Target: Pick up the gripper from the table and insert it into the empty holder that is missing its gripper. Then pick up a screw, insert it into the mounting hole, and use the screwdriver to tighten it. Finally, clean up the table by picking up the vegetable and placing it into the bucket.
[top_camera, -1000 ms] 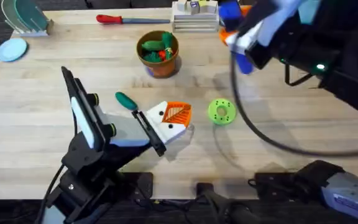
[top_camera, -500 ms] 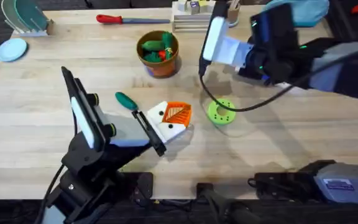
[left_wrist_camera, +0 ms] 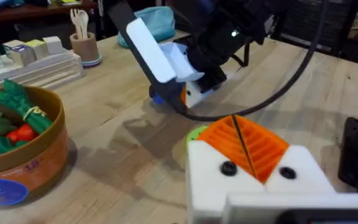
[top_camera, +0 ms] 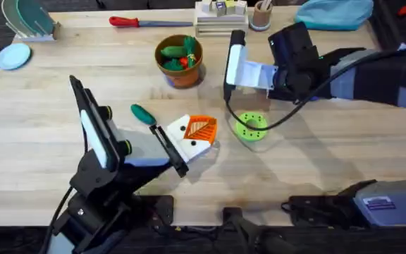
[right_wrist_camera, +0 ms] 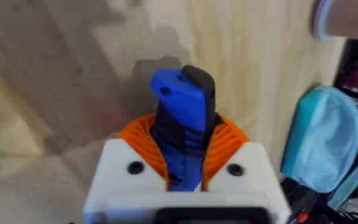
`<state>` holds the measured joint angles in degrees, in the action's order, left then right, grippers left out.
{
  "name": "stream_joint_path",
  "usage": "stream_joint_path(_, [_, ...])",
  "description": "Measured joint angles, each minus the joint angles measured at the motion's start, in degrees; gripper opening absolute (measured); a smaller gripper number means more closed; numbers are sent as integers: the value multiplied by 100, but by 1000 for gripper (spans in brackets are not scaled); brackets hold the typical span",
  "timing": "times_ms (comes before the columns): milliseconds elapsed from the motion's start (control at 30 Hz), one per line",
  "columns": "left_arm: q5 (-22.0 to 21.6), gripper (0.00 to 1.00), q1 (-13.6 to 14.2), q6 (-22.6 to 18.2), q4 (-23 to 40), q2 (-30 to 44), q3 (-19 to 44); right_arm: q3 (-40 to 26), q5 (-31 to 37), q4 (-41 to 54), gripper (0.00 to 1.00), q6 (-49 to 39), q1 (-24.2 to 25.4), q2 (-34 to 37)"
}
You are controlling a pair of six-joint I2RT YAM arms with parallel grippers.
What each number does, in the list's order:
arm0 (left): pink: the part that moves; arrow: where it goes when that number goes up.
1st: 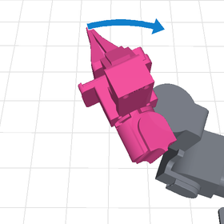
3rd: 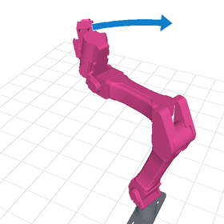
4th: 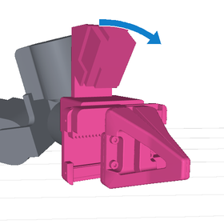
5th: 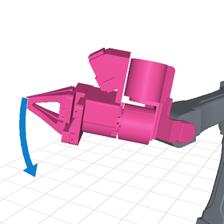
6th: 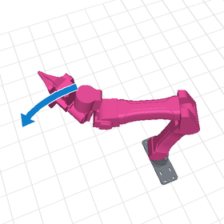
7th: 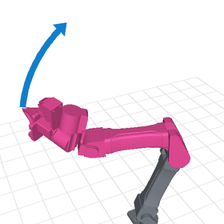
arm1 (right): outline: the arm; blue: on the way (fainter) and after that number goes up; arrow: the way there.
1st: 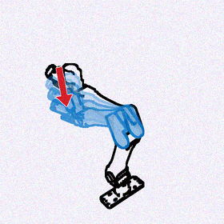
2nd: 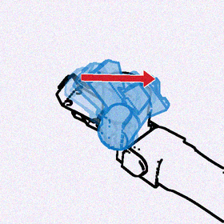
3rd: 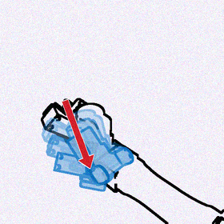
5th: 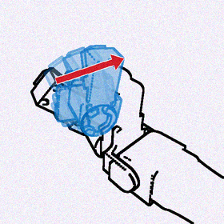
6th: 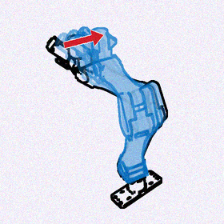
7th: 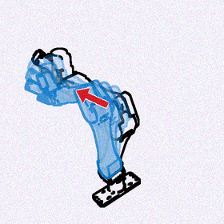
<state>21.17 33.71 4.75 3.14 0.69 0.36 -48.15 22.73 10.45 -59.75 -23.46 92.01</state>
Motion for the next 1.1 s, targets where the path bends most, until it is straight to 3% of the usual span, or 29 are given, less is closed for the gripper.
stream_joint_path(167, [0, 10, 0, 0, 2, 0, 0, -118, 147, 221, 945, -17, -11, -30])
stream_joint_path(200, [0, 10, 0, 0, 0, 0, 0, -161, 158, 320, 979, -8, -18, -49])
stream_joint_path(400, [-2, 10, 0, 0, 0, 0, 0, -165, 309, 605, 991, 346, -234, -90])
stream_joint_path(433, [-2, 10, 0, 0, 0, 0, 0, -165, 245, 860, 991, 1107, -304, -290])
stream_joint_path(733, [-1, 19, 0, -1, 1, 0, 0, -568, 159, 1326, 991, 3249, -304, -1580])
stream_joint_path(767, [-4, 63, 0, -1, 0, 0, 0, -593, 151, 1393, 991, 3566, -304, -1758])
stream_joint_path(800, [-4, 195, 0, -13, -2, 0, 0, -609, 143, 1464, 991, 3876, -304, -1918])
stream_joint_path(933, [-15, 818, 2, -6, 0, 0, 0, -618, -93, 1740, 991, 4926, -299, -2466])
stream_joint_path(967, [-20, 989, 2, -16, -7, 0, 0, -618, -431, 1767, 991, 5317, -299, -2668])
stream_joint_path(1100, [-32, 993, 1, -26, 4, 0, 6, -618, -713, 1794, 991, 5574, -299, -2706])
